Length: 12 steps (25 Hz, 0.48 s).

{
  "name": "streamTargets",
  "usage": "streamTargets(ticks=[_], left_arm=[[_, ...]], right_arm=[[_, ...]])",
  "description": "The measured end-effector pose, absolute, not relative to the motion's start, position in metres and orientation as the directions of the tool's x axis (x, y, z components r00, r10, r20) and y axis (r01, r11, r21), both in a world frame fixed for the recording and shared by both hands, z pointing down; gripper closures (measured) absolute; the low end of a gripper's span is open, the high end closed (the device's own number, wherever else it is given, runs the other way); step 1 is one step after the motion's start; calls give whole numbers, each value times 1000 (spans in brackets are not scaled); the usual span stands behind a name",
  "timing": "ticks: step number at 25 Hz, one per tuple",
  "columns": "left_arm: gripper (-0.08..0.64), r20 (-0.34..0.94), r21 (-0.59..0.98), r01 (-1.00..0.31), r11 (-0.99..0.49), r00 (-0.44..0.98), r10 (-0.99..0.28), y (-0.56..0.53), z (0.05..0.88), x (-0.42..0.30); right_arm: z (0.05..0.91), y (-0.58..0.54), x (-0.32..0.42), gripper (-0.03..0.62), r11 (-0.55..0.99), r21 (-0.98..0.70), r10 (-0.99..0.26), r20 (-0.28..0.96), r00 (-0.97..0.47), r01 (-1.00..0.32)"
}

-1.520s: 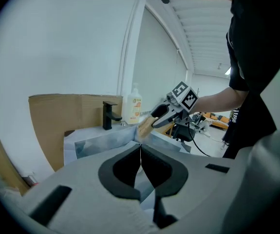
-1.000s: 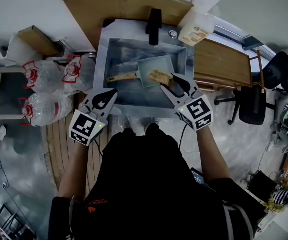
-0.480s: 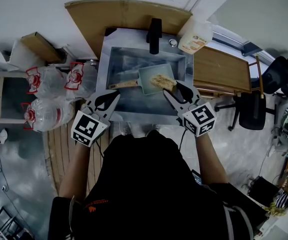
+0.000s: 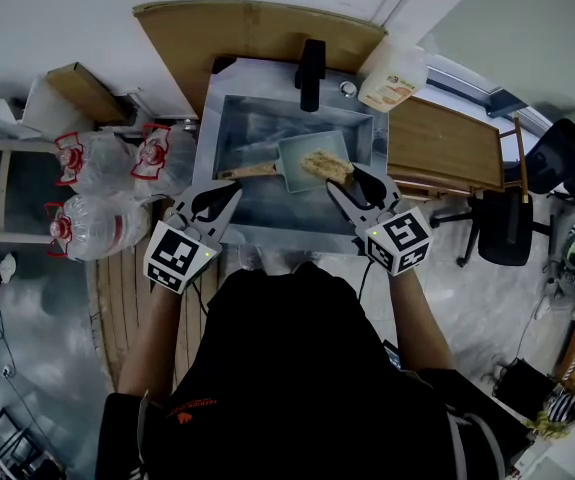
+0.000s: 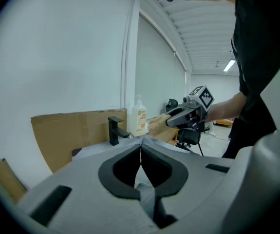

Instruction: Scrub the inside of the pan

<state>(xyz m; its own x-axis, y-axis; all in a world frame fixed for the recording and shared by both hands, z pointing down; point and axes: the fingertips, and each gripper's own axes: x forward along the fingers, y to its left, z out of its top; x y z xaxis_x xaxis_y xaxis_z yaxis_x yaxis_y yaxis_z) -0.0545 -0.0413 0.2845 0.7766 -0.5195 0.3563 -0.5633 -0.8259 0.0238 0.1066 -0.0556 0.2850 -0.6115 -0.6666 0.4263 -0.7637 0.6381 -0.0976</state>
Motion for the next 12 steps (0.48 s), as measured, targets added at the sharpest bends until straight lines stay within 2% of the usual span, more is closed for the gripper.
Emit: streamTargets(ticks=[12], left_arm=[[540,361,23,-571,-821,770,-525,-38,285,-56]], right_arm=[[290,-50,118,405,628,-99,-666,444,-599,-772]])
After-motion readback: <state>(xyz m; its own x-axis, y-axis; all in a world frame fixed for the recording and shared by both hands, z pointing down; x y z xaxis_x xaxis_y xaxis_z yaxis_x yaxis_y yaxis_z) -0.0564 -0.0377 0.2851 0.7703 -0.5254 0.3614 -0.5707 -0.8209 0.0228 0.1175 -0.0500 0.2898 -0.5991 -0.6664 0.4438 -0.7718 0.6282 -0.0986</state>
